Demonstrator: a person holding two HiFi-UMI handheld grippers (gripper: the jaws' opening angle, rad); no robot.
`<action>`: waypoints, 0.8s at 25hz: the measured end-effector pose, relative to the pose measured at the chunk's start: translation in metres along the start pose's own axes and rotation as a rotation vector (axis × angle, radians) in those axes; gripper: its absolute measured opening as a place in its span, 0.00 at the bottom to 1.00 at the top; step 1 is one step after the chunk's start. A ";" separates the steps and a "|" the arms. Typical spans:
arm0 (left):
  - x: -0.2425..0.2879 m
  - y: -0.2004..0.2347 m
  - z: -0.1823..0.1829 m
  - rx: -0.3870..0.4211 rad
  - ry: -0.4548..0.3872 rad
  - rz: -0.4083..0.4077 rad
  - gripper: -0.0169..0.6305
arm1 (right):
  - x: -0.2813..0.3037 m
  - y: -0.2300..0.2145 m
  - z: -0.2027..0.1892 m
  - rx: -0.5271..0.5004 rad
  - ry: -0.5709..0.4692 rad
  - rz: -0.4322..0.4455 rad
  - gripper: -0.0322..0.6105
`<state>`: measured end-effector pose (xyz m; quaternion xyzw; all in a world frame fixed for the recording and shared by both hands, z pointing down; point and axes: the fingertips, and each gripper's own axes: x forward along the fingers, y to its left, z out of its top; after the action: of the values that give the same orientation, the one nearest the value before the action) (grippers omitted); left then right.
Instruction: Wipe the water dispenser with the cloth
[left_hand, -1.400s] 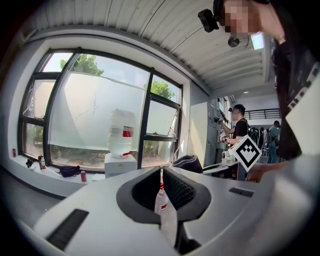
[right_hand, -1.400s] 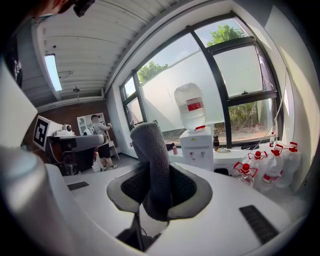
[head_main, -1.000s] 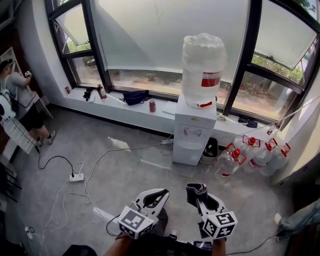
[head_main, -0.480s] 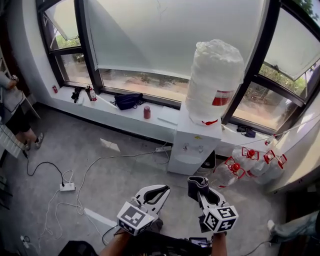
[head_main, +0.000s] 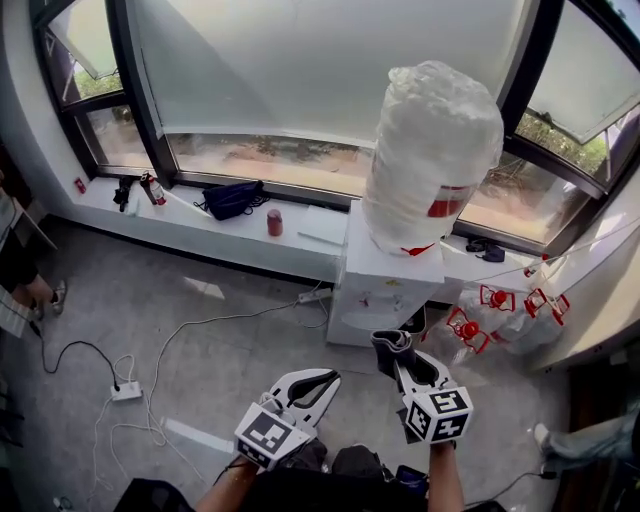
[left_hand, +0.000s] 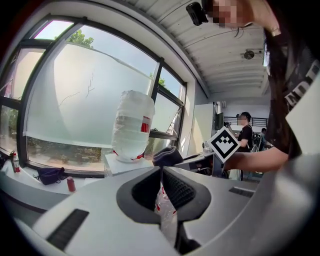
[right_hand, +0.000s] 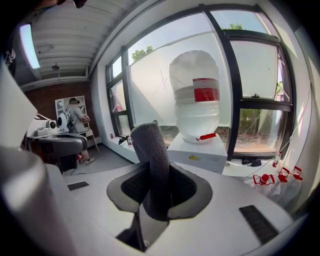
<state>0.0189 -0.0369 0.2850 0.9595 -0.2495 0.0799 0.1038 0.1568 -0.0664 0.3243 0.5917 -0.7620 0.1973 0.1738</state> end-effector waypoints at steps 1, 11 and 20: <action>0.003 0.003 0.000 -0.008 0.001 0.000 0.06 | 0.006 -0.004 0.004 -0.015 0.005 -0.008 0.21; 0.030 0.013 0.016 -0.019 -0.017 0.100 0.06 | 0.085 -0.052 0.040 -0.006 0.015 0.022 0.21; 0.011 0.033 0.032 -0.014 -0.028 0.293 0.06 | 0.197 -0.066 0.060 0.222 0.033 0.070 0.21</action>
<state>0.0157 -0.0775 0.2617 0.9130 -0.3891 0.0792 0.0941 0.1722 -0.2754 0.3770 0.5769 -0.7528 0.2962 0.1130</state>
